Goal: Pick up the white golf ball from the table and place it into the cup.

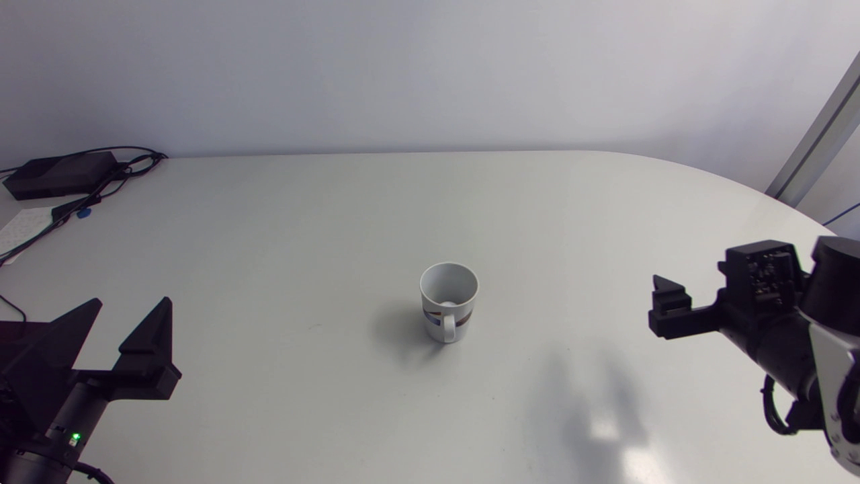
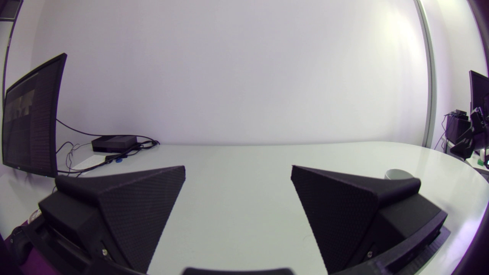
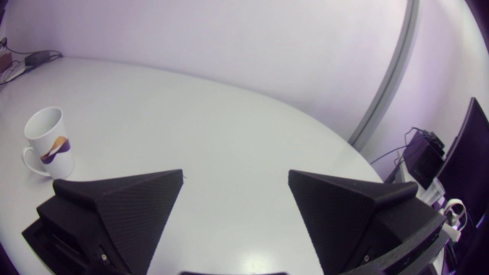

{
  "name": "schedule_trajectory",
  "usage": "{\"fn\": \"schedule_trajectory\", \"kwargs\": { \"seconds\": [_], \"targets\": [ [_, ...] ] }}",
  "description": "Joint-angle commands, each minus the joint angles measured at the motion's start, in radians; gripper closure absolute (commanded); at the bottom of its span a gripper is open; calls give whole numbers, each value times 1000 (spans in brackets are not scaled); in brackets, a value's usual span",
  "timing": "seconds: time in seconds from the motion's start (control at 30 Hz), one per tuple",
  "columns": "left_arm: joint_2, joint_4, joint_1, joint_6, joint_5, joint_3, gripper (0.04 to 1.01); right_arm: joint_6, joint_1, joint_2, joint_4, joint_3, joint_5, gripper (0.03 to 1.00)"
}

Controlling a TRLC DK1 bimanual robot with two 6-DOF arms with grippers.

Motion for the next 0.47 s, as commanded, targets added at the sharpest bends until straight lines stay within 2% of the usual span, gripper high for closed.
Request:
{"fn": "schedule_trajectory", "kwargs": {
  "seconds": [0.0,0.1,0.3,0.43],
  "targets": [
    [-15,9,5,-6,2,-21,52,31,-4,-140,-11,-73,44,67],
    [-15,9,3,-6,2,-21,52,82,-4,-320,-32,-142,93,66],
    [-16,9,3,-6,2,-21,52,86,-4,-622,-158,-216,95,67],
    [-16,9,5,-6,2,-21,52,82,-4,-743,-222,-252,95,67]
  ]
}}
